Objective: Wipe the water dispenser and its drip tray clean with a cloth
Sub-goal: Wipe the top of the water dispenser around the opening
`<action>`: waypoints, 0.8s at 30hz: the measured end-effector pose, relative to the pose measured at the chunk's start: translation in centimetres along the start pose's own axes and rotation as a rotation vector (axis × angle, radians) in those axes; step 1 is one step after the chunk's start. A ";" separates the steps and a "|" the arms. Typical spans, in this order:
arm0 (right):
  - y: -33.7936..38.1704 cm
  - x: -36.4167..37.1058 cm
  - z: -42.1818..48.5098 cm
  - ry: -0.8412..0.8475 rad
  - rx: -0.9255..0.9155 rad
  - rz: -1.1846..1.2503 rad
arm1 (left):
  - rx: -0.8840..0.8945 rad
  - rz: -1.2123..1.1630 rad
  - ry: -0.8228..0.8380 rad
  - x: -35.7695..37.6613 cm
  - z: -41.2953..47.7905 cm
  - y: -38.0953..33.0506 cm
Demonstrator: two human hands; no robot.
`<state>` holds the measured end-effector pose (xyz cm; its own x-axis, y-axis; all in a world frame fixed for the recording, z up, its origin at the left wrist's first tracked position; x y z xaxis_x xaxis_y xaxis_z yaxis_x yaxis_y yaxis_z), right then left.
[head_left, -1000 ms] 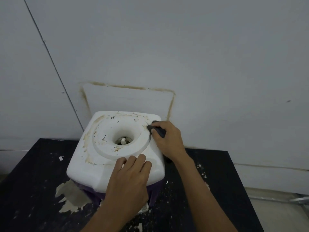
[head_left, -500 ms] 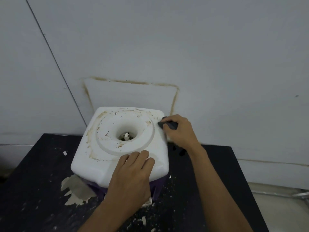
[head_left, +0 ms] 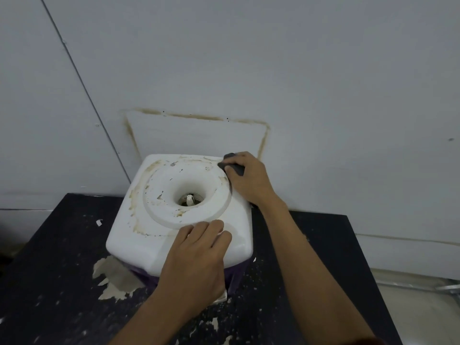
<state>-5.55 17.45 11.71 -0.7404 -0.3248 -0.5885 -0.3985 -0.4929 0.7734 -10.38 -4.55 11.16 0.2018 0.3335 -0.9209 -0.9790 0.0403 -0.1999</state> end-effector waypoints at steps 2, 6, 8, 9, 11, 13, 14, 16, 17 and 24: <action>-1.1 -0.7 -1.0 0.013 0.006 0.068 | -0.010 0.004 0.008 0.1 -0.1 0.0; -1.8 -1.9 0.9 -0.066 0.108 0.045 | -0.007 0.022 0.016 0.2 -0.1 0.2; -0.3 -0.8 1.5 -0.045 0.055 -0.016 | -0.008 0.024 0.025 0.2 -0.1 0.1; 0.2 -0.2 1.2 -0.013 0.014 -0.023 | -0.006 0.028 0.030 0.1 -0.1 0.1; 0.2 -0.2 0.2 0.049 -0.028 0.008 | 0.003 0.031 0.044 0.2 -0.2 0.1; -0.5 -1.5 -0.6 0.084 0.017 0.080 | 0.001 0.019 0.047 0.0 -0.2 0.2; -0.8 -2.2 -0.5 0.089 0.053 0.090 | 0.000 0.012 0.043 0.0 -0.2 0.2; -0.7 -2.4 0.8 0.080 0.063 0.023 | 0.004 0.004 0.029 -0.1 -0.2 0.2; -0.2 -2.0 1.5 0.079 0.043 -0.026 | 0.005 0.007 0.024 -0.1 -0.2 0.2; -0.5 -1.0 -0.2 0.102 0.005 0.047 | -0.006 -0.001 -0.004 0.1 -0.4 0.2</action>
<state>-4.50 17.85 11.88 -0.6993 -0.4282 -0.5724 -0.3678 -0.4710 0.8018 -10.58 -4.88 10.88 0.2022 0.3374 -0.9194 -0.9787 0.0353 -0.2023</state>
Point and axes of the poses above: each hand's wrist, its own z-axis towards the middle knuckle, its own x-axis out of the palm, y = z × x, the point moved 2 cm from there along z, towards the middle knuckle, and after that the axes turned 4 degrees about -z, right-handed, at the moved point
